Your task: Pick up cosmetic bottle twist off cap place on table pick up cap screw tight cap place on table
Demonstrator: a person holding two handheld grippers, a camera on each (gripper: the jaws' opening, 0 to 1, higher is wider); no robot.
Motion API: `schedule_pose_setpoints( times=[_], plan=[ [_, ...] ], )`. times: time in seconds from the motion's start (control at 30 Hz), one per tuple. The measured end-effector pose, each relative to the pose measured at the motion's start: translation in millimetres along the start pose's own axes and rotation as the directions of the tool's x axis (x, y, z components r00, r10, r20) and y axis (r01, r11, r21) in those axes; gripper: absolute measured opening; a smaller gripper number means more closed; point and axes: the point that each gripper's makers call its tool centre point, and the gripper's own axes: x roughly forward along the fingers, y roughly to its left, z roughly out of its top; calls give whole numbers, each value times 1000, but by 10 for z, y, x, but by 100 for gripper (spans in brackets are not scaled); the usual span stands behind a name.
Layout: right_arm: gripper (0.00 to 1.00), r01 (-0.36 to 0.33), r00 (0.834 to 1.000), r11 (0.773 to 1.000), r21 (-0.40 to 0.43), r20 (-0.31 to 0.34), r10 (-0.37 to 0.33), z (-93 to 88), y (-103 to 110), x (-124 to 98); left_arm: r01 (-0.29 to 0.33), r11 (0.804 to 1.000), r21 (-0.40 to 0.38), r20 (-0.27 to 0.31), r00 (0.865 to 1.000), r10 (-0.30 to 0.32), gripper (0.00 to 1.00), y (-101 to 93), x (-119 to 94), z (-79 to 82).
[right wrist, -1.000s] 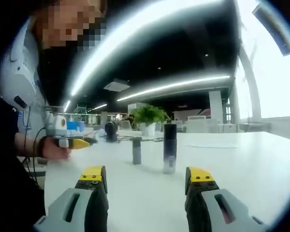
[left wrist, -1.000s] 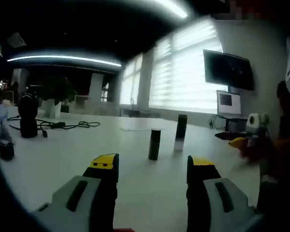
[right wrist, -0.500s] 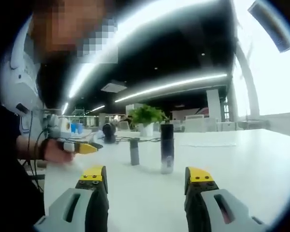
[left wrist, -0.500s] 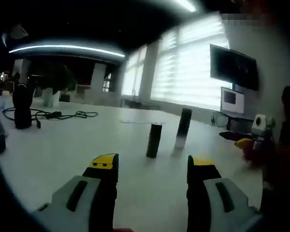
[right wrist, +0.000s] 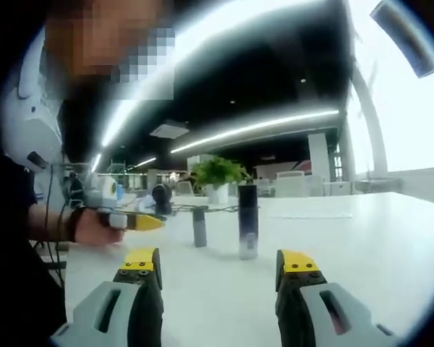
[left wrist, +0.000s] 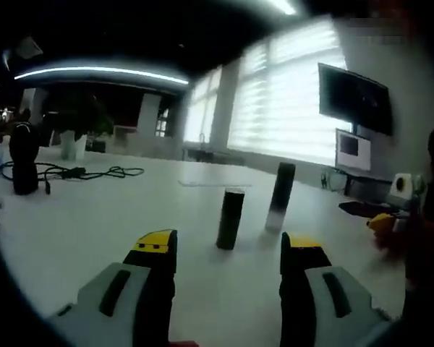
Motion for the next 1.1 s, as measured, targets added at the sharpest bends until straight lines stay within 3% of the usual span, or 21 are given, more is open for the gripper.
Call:
schedule_pose_setpoints(
  times=[0.57,0.93,1.1],
  plan=[
    [56,-5,1000,1000,24,18,4,33,-28,-1,2,1000,0,-29,1000,-2,47,-38,292,-41],
    [55,-9,1000,1000,30,20,8,33,-34,3,7,1000,24,-18,1000,-6,47,-75,469,-5],
    [54,-14,1000,1000,-12,0,14,-6,17,15,7,1000,23,-20,1000,-7,46,-70,543,-25]
  ],
)
